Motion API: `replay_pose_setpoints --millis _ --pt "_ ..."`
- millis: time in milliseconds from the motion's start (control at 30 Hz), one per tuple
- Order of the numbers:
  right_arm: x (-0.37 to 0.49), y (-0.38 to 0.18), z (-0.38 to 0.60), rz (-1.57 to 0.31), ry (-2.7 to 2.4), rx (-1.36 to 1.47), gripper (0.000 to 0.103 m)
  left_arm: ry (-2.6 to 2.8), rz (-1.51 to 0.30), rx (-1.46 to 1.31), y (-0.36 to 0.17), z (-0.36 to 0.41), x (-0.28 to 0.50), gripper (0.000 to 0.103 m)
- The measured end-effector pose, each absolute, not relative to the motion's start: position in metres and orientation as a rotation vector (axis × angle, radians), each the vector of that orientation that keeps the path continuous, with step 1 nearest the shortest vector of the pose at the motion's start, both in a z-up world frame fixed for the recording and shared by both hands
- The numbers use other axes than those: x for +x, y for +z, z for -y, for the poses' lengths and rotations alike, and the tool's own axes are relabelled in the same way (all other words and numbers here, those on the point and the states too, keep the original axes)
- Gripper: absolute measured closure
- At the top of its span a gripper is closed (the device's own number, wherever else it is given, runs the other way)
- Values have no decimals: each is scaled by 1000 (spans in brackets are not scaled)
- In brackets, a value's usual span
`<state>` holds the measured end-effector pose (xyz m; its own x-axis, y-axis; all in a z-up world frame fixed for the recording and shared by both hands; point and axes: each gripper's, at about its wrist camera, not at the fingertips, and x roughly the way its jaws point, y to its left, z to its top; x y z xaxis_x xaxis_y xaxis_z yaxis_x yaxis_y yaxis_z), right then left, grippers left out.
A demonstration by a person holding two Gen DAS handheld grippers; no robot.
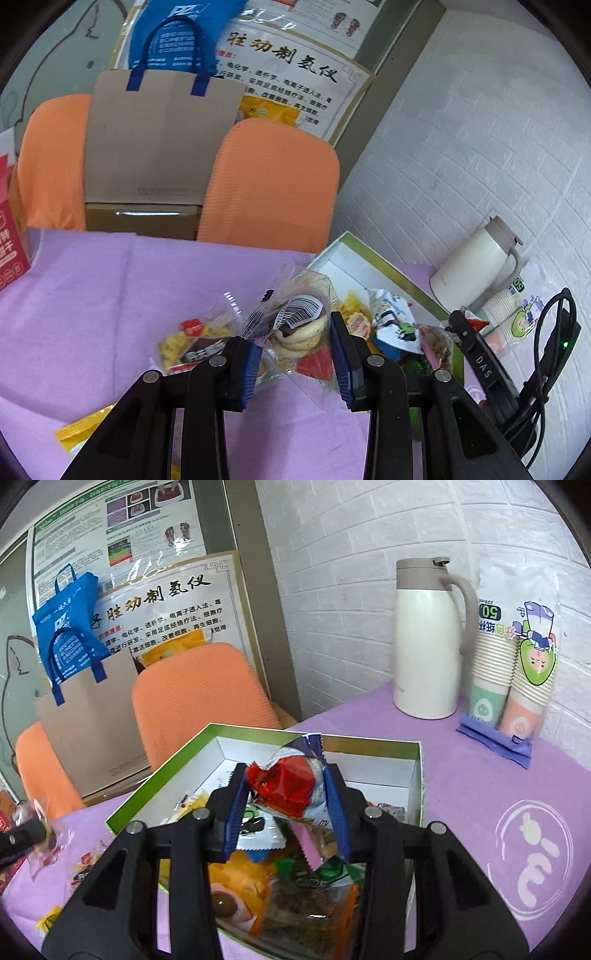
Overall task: Organize snacks
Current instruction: 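Carry the candy and cake bag into the green box and open both tools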
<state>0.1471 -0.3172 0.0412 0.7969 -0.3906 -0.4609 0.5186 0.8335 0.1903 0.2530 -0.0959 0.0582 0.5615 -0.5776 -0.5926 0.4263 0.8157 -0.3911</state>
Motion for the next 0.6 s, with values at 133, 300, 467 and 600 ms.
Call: replay_pose_setpoints --millis 133,300,467,600 --pt "148 36 322 -424 -528 313 58 -603 -764 -159 64 138 264 68" --pt "154 28 331 -443 -549 355 53 -575 -774 -144 51 178 285 59" --pt "150 33 327 -399 -555 335 16 -533 -717 -103 45 180 277 10" --pt "151 32 324 -403 -539 329 15 -507 -719 -145 47 163 278 5"
